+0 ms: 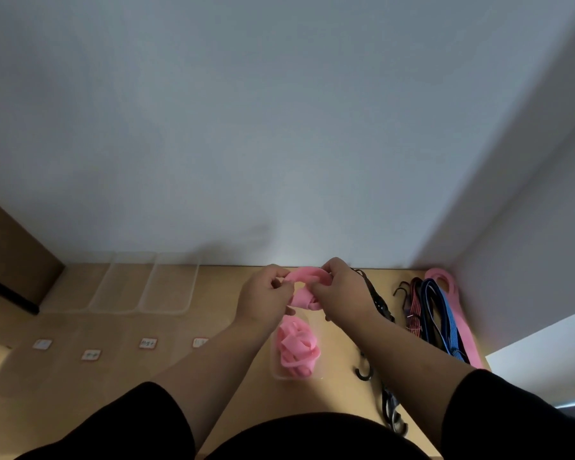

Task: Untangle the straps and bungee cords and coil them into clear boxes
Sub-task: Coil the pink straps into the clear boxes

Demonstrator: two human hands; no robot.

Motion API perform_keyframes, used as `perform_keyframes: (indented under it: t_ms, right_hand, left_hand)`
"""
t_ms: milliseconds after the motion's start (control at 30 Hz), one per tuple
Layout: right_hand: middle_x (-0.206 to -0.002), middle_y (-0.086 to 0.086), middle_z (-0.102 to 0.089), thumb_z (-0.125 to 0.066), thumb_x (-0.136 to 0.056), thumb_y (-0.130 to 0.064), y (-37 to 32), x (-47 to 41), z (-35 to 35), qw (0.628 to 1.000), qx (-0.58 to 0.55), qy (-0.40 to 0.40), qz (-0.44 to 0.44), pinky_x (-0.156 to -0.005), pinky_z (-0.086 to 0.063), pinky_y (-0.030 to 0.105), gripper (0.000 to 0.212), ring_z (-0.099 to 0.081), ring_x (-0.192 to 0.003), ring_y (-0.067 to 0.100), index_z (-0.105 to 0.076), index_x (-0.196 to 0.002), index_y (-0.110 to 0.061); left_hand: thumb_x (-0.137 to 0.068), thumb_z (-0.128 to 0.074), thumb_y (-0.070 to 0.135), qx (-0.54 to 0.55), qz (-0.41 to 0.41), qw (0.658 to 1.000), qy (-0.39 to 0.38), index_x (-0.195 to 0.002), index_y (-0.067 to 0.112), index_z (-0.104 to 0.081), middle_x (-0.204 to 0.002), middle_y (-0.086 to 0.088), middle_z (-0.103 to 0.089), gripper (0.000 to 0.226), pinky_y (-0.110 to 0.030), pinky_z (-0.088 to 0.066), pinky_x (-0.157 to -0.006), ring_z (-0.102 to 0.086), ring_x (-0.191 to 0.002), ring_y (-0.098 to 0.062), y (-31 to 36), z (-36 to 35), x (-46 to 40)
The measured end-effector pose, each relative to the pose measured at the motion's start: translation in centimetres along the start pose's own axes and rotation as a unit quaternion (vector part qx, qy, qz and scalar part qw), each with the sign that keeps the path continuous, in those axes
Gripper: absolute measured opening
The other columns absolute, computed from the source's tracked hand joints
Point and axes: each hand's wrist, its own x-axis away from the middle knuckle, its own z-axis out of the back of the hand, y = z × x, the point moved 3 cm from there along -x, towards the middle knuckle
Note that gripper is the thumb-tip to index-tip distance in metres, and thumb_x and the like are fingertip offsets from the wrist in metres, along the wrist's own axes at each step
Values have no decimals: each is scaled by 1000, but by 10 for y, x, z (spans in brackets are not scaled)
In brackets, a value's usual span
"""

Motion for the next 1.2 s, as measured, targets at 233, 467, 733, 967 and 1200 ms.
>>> perform_keyframes:
  t_ms: [233,467,733,967,1200]
  right_hand:
    - [-86,0,-68,-66,-93,-30,9,-2,-6,1000,-16,-5,-19,-52,-60,34,17,-70,-62,20,-57,-101,-18]
    - [-92,4,-70,-65,-95,-42,31,-4,-33,998,-30,-46,-42,-81,-59,47,27,-69,-84,22,-61,-101,-17]
    - [-118,6,-68,-55,-102,-33,57,-14,-67,993,59,-103,4,-92,-55,38,36,-64,-103,19,-60,-133,-14]
    - [-140,8,-59,-44,-103,-48,78,-18,-78,982,142,-111,55,-105,-46,44,55,-55,-127,25,-42,-151,-21]
    - [-157,14,-42,-56,-102,-35,92,-12,-84,925,309,-112,190,-114,-35,48,53,-39,-145,33,-48,-149,-13]
  left_hand:
    - [-98,-61,22,-81,-11,996,-37,-96,22,-72,-84,1,-70,11,-38,-62,-60,-69,-64,-14,-12,2,3]
    - [-86,-75,27,-90,35,993,-69,-116,25,-61,-114,2,-60,32,-29,-58,-77,-64,-94,-8,-32,3,5]
    - [-92,-69,33,-204,45,976,-62,-123,18,-63,-117,0,-53,35,-18,-53,-77,-60,-96,-8,-69,-7,-2]
    - [-97,-59,39,-269,19,960,-74,-118,29,-64,-109,3,-55,24,-18,-43,-73,-54,-93,-5,-87,-21,-9]
    - [-102,-49,21,-367,-127,911,-139,-134,12,-59,-134,-5,-59,34,-26,-34,-106,-50,-124,-21,-86,-37,-2]
